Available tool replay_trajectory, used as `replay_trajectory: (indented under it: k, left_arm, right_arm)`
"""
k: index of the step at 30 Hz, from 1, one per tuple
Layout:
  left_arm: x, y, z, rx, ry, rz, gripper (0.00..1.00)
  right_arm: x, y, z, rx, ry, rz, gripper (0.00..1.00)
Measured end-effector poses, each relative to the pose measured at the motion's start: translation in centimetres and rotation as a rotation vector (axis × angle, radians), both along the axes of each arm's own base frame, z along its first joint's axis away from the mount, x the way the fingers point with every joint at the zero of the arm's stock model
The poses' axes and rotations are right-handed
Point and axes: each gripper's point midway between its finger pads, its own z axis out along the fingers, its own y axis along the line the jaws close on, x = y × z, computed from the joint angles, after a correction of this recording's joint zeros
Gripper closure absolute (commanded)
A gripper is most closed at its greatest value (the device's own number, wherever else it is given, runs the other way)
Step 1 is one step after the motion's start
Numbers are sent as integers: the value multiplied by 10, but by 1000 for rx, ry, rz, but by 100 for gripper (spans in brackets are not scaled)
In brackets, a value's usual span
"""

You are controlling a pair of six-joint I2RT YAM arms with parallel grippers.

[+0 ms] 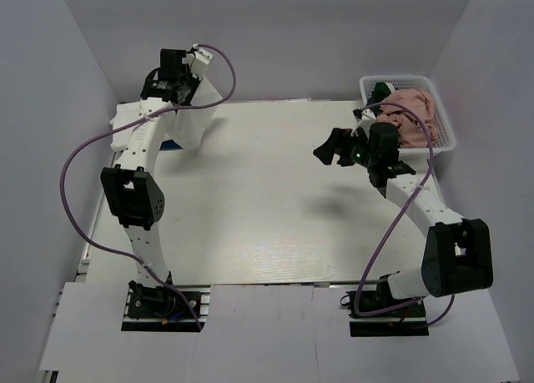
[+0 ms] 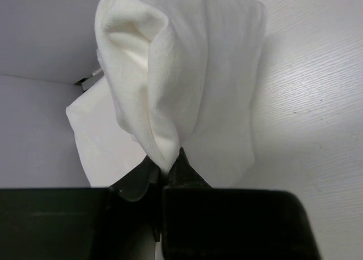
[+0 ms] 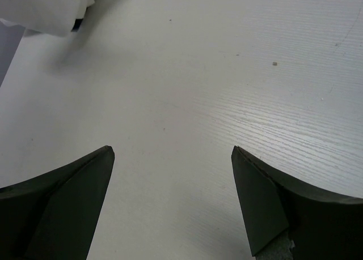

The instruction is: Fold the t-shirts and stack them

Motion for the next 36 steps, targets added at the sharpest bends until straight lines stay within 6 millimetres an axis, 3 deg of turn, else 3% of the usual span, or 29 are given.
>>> replay_trajectory:
  k: [13,19,29,36]
  left_arm:
    - [18,63,31,6,-91,82,100]
    - [34,98,2,-4,-67,125,100]
    - [59,166,-91,-53,36,242,100]
    - [62,218,-107,-136,10,352,100]
  right_arm:
    - [-4,1,-8,-13,29,22,10]
    - [-2,2,-18,-21,61,25,10]
    - [13,3,-17,-33,83,12,10]
    - [24,5,-22,-34,104,11,10]
